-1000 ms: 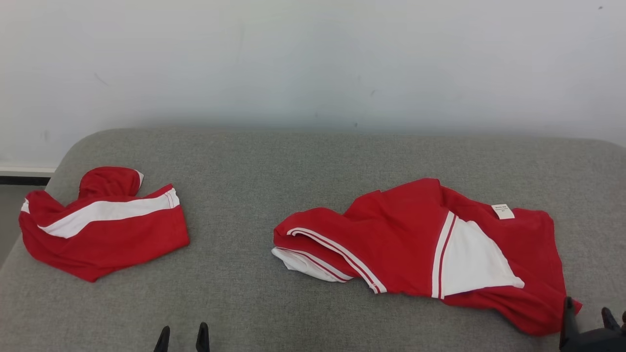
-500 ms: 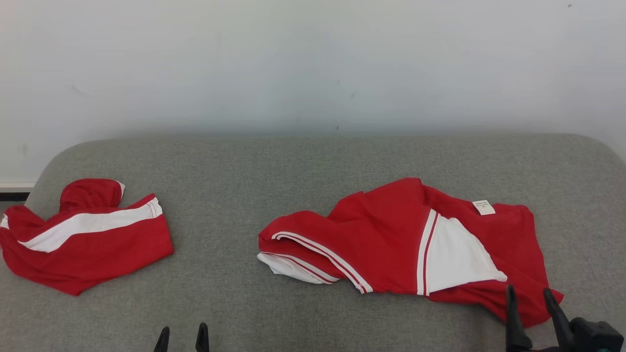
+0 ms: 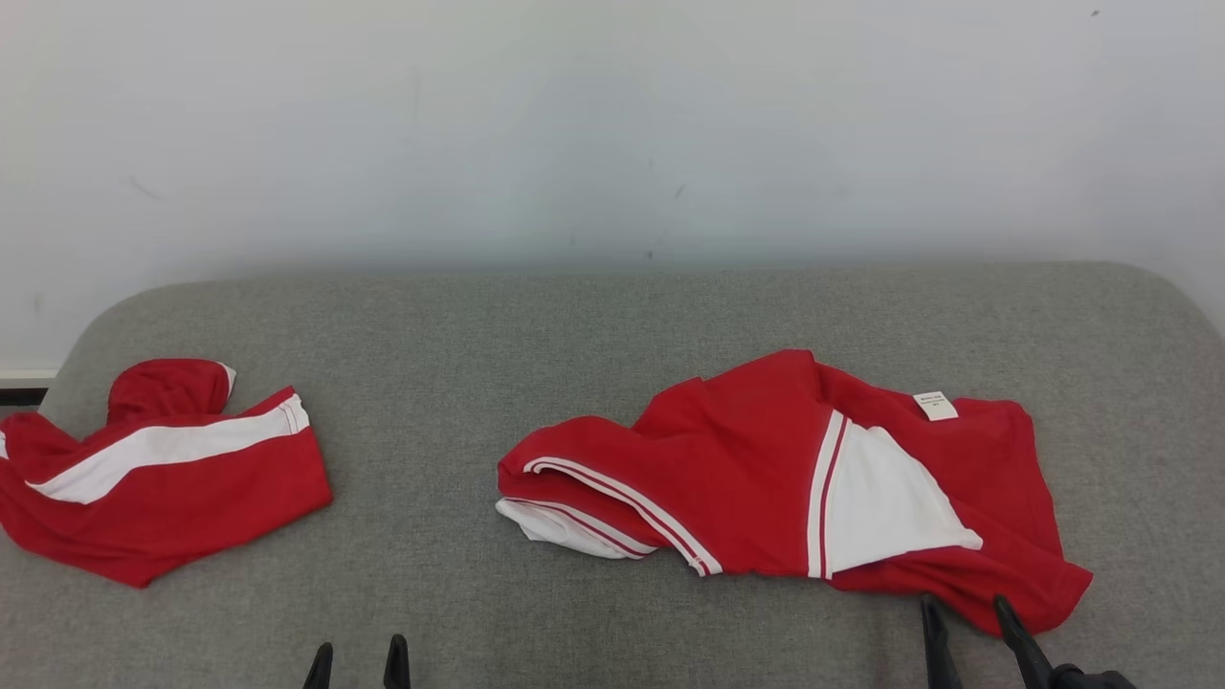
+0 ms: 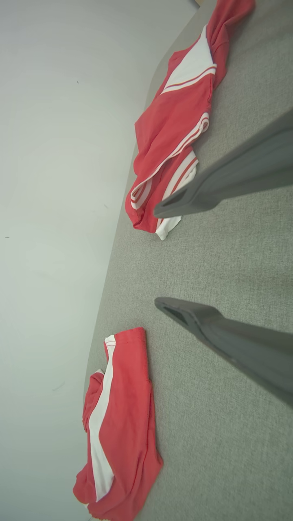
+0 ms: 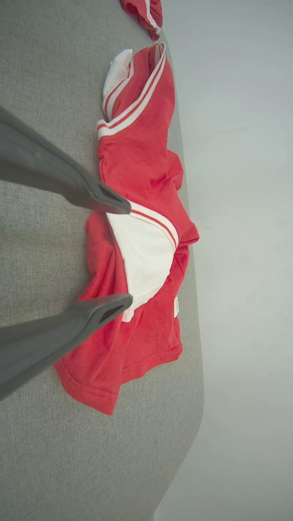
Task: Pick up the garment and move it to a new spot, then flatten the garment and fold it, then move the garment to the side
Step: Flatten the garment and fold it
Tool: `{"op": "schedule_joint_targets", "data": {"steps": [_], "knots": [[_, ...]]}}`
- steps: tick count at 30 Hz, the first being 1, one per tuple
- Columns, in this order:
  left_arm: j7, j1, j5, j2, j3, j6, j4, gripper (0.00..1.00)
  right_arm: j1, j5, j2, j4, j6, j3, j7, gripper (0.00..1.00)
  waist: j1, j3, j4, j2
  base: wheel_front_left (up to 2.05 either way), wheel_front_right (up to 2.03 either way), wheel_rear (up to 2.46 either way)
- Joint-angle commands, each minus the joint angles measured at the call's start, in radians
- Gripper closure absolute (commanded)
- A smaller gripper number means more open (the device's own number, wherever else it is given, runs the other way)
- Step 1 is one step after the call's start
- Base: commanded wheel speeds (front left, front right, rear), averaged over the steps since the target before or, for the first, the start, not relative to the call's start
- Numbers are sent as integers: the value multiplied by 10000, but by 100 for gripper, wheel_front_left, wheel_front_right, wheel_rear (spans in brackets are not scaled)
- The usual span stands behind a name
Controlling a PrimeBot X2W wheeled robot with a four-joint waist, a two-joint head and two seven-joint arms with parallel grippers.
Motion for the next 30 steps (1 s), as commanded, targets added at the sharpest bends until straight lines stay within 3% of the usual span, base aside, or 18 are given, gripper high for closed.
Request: {"op": "schedule_joint_targets", "data": {"steps": [1,8,16,23,30], "knots": [[-33,85,-83,-14,-17,31,6,0,-46,114,-8,-12,-24,7,-67,0,0,1,-14,0,0,0,0],[-35,-292,310,-14,-433,-178,207,0,-154,128,-6,-21,-24,-104,-57,0,0,38,-168,0,0,0,0],[-33,-1443,757,203,-1698,-411,1304,0,-232,191,-6,-14,-24,21,-11,0,0,205,-742,0,0,0,0],[100,-3204,602,647,-3678,-418,2915,0,-416,233,-6,-35,-23,214,18,0,0,503,-1762,0,0,0,0],[236,-4688,632,730,-4482,-421,4504,0,-571,163,-4,-90,-23,420,63,0,0,1015,-2779,0,0,0,0]]}}
